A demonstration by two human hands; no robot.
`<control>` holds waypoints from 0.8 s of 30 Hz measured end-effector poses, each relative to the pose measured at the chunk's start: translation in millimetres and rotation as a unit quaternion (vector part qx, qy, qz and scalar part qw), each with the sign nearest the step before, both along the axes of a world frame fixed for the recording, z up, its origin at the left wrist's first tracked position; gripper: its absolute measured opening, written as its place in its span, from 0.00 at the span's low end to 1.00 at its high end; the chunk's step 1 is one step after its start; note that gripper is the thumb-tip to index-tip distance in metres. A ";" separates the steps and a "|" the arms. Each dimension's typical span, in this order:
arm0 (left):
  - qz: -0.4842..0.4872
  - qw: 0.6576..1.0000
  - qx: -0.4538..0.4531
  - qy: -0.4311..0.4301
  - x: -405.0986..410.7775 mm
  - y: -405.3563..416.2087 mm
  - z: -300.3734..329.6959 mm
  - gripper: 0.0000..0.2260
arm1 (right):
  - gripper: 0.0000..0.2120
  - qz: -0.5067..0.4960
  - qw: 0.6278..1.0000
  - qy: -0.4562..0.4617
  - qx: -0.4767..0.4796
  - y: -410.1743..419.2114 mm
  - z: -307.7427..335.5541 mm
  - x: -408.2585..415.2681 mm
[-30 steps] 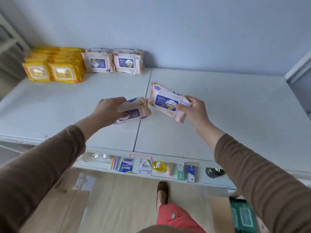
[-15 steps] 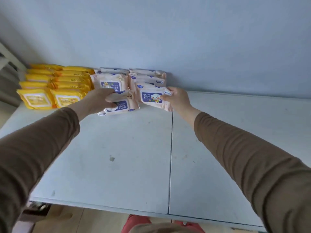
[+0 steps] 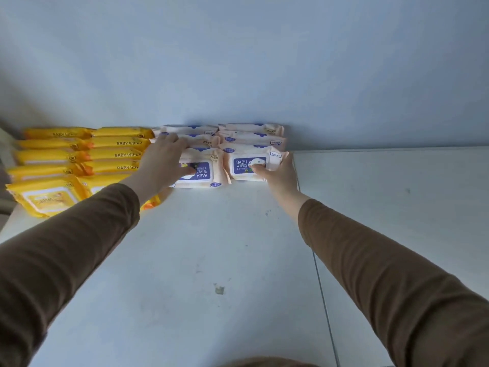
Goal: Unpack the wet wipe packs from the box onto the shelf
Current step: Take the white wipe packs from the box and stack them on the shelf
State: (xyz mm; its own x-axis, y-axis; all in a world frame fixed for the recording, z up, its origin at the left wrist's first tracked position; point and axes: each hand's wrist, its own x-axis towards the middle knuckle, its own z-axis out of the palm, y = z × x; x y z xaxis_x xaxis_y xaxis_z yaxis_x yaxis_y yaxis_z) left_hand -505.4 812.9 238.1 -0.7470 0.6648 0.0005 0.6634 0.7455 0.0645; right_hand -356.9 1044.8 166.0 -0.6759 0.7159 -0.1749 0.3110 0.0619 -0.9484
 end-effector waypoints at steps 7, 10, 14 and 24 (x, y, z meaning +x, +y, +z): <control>0.023 0.998 -0.031 0.054 6.7 11.1 -2.5 0.29 | 0.33 -0.002 0.997 -0.059 0.052 1.5 6.6 -5.5; 0.002 0.995 -0.002 0.103 18.7 10.7 -4.6 0.30 | 0.32 -0.002 0.990 -0.099 0.096 4.9 11.3 14.8; -0.092 0.986 0.079 0.113 61.6 39.6 -7.4 0.28 | 0.30 0.003 0.975 -0.129 0.179 19.3 18.4 76.2; -0.279 0.955 0.079 -0.061 276.2 178.1 -19.9 0.19 | 0.17 -0.011 0.928 -0.190 0.320 62.9 38.0 344.7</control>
